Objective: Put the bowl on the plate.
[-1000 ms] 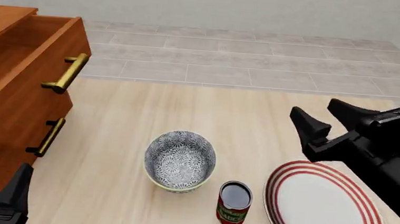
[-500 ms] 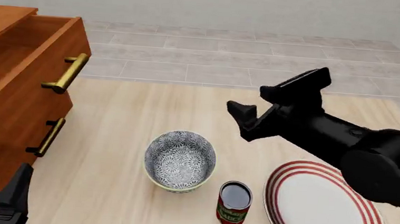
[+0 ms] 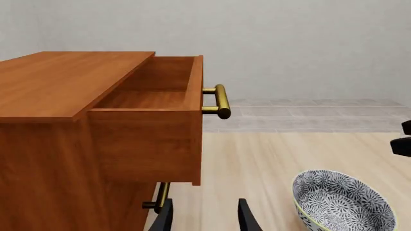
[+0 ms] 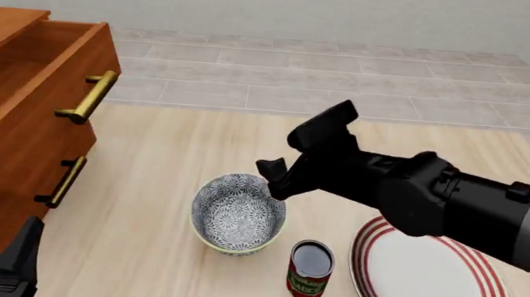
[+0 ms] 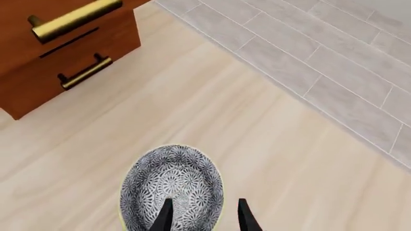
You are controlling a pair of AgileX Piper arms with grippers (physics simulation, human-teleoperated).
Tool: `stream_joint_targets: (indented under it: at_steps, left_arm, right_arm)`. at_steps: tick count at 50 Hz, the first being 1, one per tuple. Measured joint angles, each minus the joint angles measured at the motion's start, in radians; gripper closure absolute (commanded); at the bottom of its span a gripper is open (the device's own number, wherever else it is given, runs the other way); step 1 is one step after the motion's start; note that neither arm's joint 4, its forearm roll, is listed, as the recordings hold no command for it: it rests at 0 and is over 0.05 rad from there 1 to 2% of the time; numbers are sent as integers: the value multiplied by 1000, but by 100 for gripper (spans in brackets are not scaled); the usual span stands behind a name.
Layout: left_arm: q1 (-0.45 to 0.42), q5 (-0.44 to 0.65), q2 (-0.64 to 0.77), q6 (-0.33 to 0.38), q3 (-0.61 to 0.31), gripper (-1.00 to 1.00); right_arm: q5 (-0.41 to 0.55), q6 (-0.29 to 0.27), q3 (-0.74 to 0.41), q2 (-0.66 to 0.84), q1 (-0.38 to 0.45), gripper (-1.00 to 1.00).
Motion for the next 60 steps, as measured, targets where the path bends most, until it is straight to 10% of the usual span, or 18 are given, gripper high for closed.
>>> stream_joint_targets:
  at_steps: [60]
  left_arm:
    - [0,0,0,0,0,-100]
  right_arm:
    - [115,11,-165,345,-60,-100]
